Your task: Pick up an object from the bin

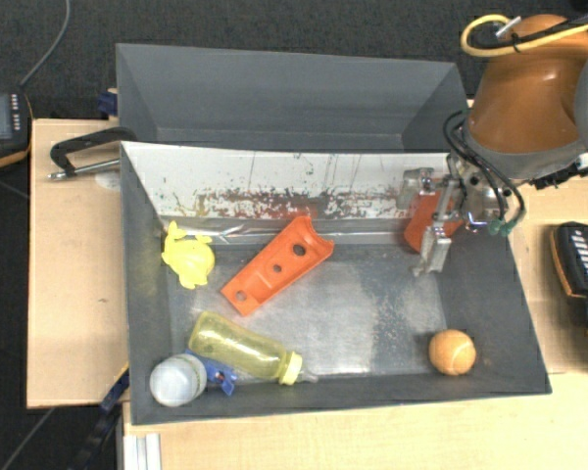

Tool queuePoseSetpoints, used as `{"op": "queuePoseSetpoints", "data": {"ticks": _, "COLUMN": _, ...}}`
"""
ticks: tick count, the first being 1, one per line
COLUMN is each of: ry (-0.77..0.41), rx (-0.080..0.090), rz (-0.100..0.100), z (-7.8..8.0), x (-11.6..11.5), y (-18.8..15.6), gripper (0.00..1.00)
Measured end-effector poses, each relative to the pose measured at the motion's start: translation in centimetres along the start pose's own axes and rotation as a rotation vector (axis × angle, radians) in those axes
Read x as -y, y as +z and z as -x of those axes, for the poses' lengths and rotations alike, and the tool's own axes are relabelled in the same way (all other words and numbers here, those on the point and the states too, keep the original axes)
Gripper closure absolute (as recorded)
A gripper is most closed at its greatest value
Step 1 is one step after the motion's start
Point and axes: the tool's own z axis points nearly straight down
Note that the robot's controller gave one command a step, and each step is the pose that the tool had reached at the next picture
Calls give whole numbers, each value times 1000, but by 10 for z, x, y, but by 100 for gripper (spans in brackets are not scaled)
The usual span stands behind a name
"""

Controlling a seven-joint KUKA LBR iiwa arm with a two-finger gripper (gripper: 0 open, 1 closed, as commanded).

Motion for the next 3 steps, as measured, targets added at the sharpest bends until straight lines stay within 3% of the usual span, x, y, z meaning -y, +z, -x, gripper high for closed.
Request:
{"op": "queuePoseSetpoints", "data": {"ticks": 1, "ry": -1, "rx": 9, "rz": -1, "z": 1, "x": 0, "y": -5, "gripper": 0}}
{"op": "queuePoseSetpoints", "data": {"ticks": 2, "ry": -64, "rx": 11, "rz": -2, "z": 0, "x": -39, "y": 29, "gripper": 0}}
{"op": "queuePoseSetpoints", "data": {"ticks": 3, "ry": -226, "rx": 10, "rz": 0, "z": 6, "x": -73, "y": 71, "gripper": 0}}
